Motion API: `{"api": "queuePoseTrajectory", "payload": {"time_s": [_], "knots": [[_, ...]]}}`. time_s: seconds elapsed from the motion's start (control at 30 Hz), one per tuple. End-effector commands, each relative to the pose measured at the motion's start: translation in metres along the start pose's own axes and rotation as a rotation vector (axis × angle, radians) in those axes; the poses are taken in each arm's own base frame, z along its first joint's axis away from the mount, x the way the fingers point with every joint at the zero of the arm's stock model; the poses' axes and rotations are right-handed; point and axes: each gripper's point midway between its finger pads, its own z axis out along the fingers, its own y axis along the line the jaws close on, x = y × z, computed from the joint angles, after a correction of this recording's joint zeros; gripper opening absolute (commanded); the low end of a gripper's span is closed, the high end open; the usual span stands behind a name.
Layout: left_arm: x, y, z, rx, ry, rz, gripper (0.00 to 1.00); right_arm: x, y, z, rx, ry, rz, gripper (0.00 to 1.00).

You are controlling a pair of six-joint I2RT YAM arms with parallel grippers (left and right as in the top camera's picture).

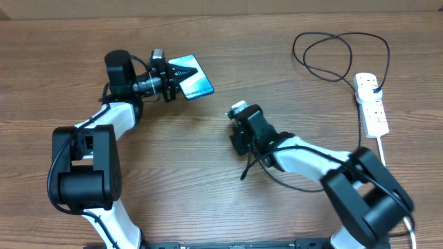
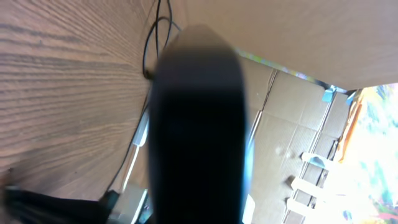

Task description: Plug charger to phone and switch on socket

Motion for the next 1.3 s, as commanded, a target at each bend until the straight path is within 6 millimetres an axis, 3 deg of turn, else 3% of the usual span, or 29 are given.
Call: {"api": "queuePoseTrajectory", "payload": {"time_s": [0.0, 0.07, 0.13, 0.2, 0.27, 0.37, 0.6, 0.73, 1.27], "knots": [[0.002, -0.012, -0.012, 0.025, 0.046, 0.101, 0.04, -0.04, 0.012, -0.069, -0.259, -0.087, 0.221, 0.04], [0.008, -0.012, -0.011, 0.028, 0.075, 0.138, 0.04, -0.05, 0.022, -0.102, -0.419, -0.111, 0.235, 0.04], [0.019, -0.011, -0.006, 0.032, 0.129, 0.201, 0.04, -0.058, 0.043, -0.155, -0.678, -0.147, 0.22, 0.04], [0.027, -0.01, 0.002, 0.029, 0.156, 0.223, 0.04, -0.056, 0.058, -0.182, -0.812, -0.14, 0.204, 0.04], [0.038, -0.008, 0.015, 0.02, 0.189, 0.217, 0.04, -0.047, 0.068, -0.188, -0.875, -0.085, 0.228, 0.04], [0.049, -0.005, 0.035, 0.002, 0.198, 0.2, 0.04, -0.037, 0.084, -0.189, -0.971, -0.025, 0.236, 0.04], [0.055, -0.003, 0.048, -0.012, 0.198, 0.183, 0.04, -0.044, 0.085, -0.161, -1.038, 0.056, 0.381, 0.04], [0.055, -0.003, 0.048, -0.012, 0.198, 0.182, 0.05, -0.053, 0.072, -0.143, -1.04, 0.063, 0.472, 0.04], [0.043, -0.007, 0.051, -0.007, 0.127, 0.208, 0.04, -0.089, 0.044, -0.139, -1.026, -0.048, 0.588, 0.04]]}}
